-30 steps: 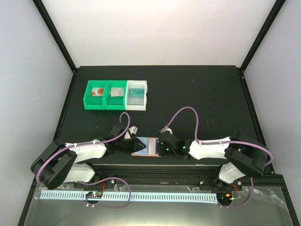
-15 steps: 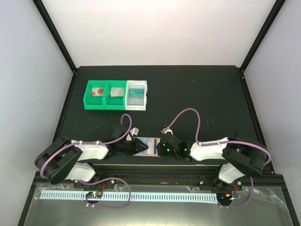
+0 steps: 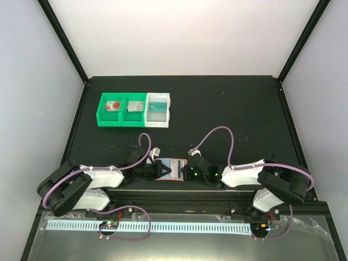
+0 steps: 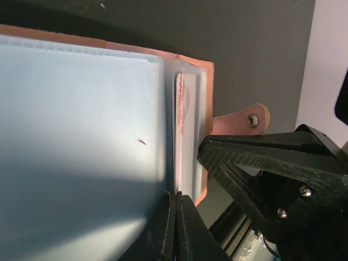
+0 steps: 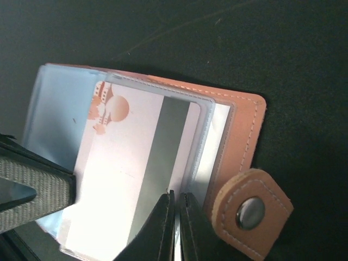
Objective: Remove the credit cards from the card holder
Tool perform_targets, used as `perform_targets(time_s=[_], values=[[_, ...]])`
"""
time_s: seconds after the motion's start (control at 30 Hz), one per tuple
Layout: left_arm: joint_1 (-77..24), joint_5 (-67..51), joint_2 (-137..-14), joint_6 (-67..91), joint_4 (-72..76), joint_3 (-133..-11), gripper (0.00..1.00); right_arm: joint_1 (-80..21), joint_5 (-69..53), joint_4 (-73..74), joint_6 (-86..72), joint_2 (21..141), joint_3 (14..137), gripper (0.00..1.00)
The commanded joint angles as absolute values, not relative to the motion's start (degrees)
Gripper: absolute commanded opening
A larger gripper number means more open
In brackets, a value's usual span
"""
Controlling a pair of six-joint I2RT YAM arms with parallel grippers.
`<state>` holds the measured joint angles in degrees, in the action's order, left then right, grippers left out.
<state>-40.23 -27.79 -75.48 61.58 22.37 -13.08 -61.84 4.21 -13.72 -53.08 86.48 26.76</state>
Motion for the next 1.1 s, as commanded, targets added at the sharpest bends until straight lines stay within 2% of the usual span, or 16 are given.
perform_targets(time_s=[0.0,1.07], values=[[-40.56,-26.24,-71.85,60.59,21.74,-13.50,0.02,-61.95,5.69,-7.75,-53.06,85.16,24.33,0.06],[-35.97,-29.38,-70.22,53.26,11.09,-15.14,0.01,-61.77,4.88,-6.28,-50.77,82.28,24.90,0.07]])
